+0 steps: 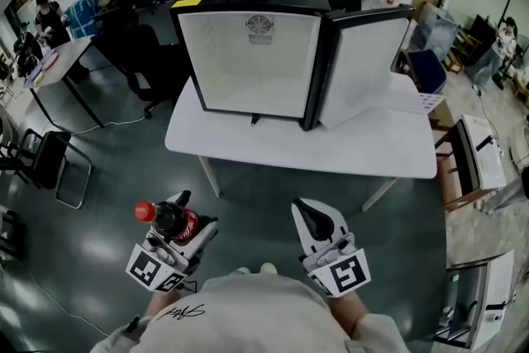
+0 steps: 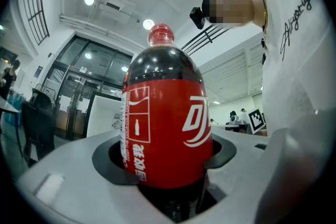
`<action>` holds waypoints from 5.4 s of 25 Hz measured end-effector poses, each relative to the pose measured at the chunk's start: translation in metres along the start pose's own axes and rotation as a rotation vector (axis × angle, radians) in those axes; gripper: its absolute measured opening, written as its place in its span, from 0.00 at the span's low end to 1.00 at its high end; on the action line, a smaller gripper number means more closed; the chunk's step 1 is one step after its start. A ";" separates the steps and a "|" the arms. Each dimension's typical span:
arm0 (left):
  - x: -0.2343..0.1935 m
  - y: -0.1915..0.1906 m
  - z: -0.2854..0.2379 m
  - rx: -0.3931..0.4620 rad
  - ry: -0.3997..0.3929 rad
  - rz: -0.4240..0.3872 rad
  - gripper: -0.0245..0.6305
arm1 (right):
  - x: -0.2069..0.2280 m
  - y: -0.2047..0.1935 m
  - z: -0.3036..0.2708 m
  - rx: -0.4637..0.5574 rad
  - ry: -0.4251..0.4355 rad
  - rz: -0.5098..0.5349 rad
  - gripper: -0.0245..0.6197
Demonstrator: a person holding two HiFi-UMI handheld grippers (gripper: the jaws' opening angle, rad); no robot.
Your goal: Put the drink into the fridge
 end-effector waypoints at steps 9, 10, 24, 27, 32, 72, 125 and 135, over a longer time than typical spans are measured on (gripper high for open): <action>-0.008 0.004 -0.003 0.014 0.002 0.026 0.51 | 0.002 -0.002 -0.003 0.002 -0.007 -0.027 0.06; -0.009 0.004 -0.003 0.012 0.005 0.027 0.51 | 0.002 -0.002 -0.004 0.004 -0.006 -0.034 0.06; -0.006 -0.005 0.008 -0.016 0.066 0.022 0.51 | -0.002 -0.017 -0.013 -0.001 0.075 -0.086 0.06; -0.007 -0.007 0.010 -0.024 0.079 0.017 0.51 | -0.005 -0.019 -0.019 0.004 0.096 -0.093 0.06; -0.019 -0.007 0.002 -0.017 0.072 0.020 0.51 | 0.000 -0.018 -0.032 0.016 0.093 -0.079 0.06; -0.164 -0.014 -0.139 -0.049 -0.087 0.017 0.51 | 0.098 -0.061 -0.166 -0.035 -0.044 -0.025 0.06; -0.278 -0.105 -0.282 -0.149 -0.251 0.054 0.51 | 0.162 -0.115 -0.243 -0.124 -0.187 -0.002 0.06; -0.290 -0.124 -0.306 -0.156 -0.228 0.050 0.51 | 0.166 -0.122 -0.241 -0.144 -0.180 0.001 0.06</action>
Point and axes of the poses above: the fingertips, and each gripper's own axes: z backward along the fingers, x to its right, y out of its top, the point moved 4 cm from there along z, backward along the fingers, and after that the axes turned 9 degrees about z, right-handed, at the moved point
